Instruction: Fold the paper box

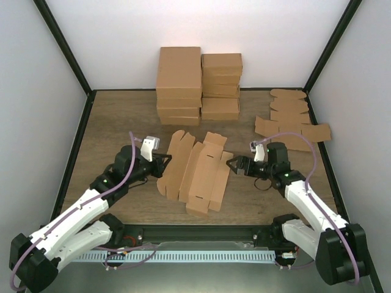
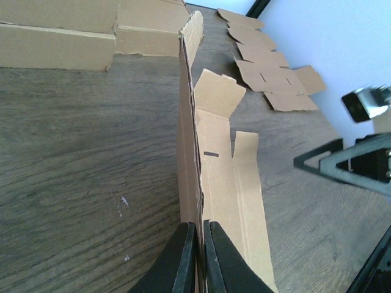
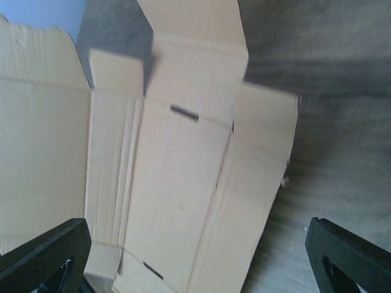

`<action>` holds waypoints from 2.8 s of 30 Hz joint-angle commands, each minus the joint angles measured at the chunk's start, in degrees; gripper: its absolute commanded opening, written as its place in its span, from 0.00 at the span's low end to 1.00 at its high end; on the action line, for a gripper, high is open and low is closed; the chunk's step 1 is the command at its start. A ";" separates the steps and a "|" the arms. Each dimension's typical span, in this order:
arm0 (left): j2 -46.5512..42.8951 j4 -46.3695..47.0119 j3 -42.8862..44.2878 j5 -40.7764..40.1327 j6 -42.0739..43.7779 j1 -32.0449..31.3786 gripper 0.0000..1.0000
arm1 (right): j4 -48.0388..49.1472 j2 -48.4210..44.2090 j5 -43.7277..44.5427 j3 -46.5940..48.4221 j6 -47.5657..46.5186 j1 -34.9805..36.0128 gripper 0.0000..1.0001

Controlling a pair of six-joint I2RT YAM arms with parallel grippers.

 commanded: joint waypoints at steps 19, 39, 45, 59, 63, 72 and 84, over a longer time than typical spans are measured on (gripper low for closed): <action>-3.20 4.72 -5.19 0.31 -1.77 -0.44 0.04 | 19.69 11.66 -10.40 -12.39 4.78 0.18 0.76; -6.71 6.69 -8.16 -0.96 -6.04 -0.44 0.11 | 20.35 11.64 -8.05 -9.79 -0.47 4.11 0.01; -10.38 0.15 -5.35 -7.00 -7.46 -0.44 0.71 | 16.98 4.97 -6.99 -8.07 -5.07 4.18 0.01; 0.55 -18.52 20.72 -6.01 -0.15 3.58 1.00 | 16.84 6.80 -3.53 -1.88 -9.21 10.06 0.01; 7.73 -21.14 26.08 -3.79 9.80 5.09 1.00 | 17.76 8.40 -2.11 -0.72 -9.48 12.06 0.01; 6.95 -10.26 20.60 -1.94 27.88 5.09 1.00 | 17.51 7.02 -0.54 0.54 -13.45 12.65 0.04; 2.36 -12.85 17.52 -3.68 28.03 5.10 1.00 | 16.84 -3.28 -3.91 -1.90 -20.81 14.03 0.02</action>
